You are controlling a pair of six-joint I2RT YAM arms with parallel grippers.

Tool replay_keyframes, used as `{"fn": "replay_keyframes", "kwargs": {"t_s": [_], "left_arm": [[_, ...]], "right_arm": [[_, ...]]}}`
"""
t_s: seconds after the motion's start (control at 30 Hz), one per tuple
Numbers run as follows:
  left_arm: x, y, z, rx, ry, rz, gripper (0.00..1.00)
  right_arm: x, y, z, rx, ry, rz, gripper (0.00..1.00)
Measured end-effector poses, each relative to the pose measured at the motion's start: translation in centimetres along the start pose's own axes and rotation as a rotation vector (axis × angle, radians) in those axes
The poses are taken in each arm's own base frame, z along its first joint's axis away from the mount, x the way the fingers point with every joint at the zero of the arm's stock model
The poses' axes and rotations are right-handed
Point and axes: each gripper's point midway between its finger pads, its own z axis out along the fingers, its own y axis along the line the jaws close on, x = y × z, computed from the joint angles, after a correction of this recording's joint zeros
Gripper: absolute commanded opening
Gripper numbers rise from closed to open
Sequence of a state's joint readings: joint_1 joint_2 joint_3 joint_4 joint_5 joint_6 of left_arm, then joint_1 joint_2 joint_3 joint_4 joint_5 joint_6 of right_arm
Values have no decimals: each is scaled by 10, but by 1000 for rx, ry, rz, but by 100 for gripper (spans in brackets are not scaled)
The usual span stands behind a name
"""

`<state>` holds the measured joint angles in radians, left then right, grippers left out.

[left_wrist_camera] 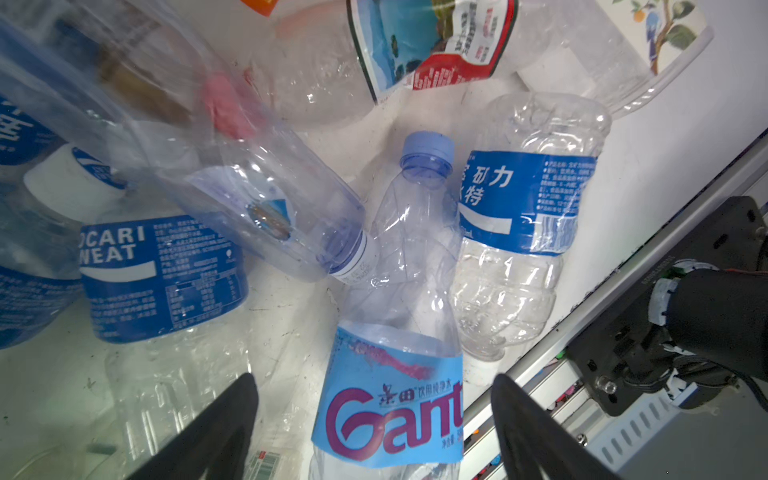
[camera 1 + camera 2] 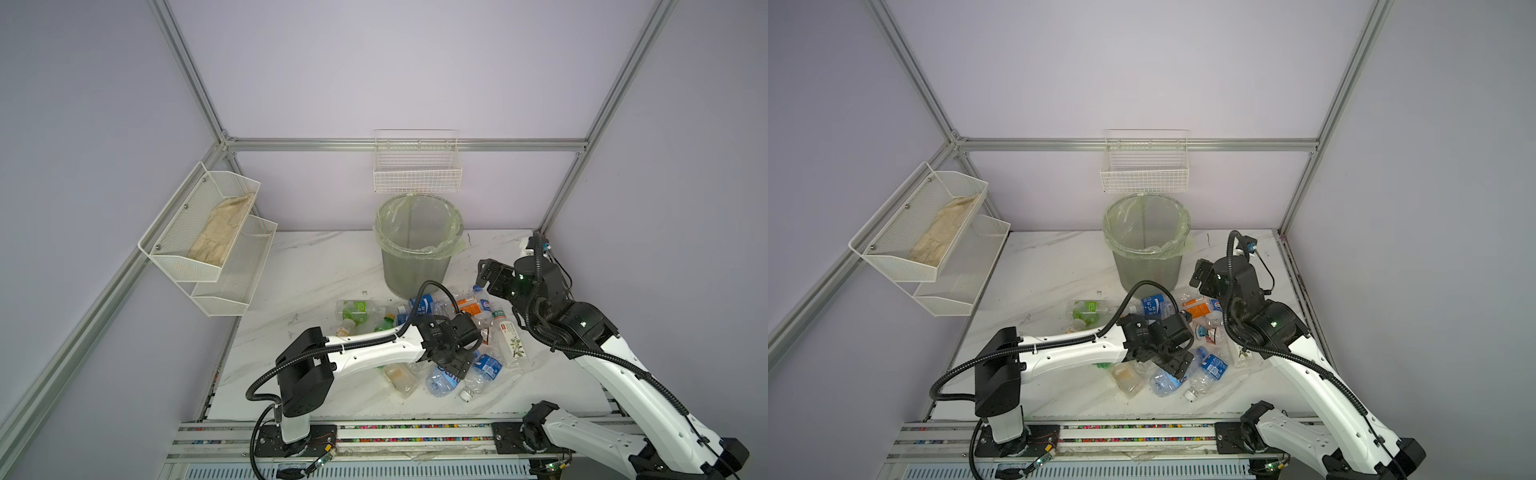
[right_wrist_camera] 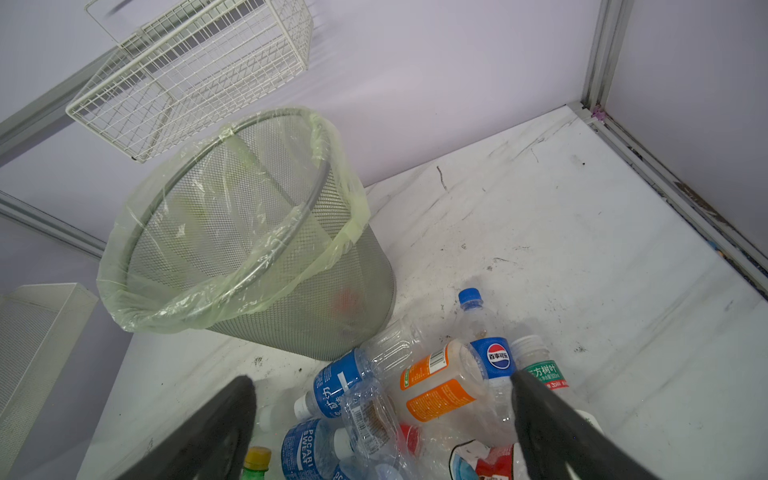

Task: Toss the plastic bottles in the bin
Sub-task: 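Reach the left gripper into the pile and close it on a clear blue-capped bottle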

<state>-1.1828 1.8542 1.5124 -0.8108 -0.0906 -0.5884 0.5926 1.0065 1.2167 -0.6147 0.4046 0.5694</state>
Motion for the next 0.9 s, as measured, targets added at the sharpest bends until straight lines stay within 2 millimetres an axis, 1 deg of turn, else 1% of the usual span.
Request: {"fn": "replay_keyframes", "kwargs": {"t_s": [0.27,0.6,0.7,0.9], "left_arm": [[15,1,19,-38,75,29,81],[12,-9,30,-32,84,39,81],[14,-10,33,-35,92,41,81],[21,-7,48,-54,124,45,80]], "right_arm": [[0,-1,0,5,0,-6,97],[0,-2,0,6,0,-22,97],[0,-2,0,6,0,-24,97],[0,-6,-1,10,-3,-26,97]]}}
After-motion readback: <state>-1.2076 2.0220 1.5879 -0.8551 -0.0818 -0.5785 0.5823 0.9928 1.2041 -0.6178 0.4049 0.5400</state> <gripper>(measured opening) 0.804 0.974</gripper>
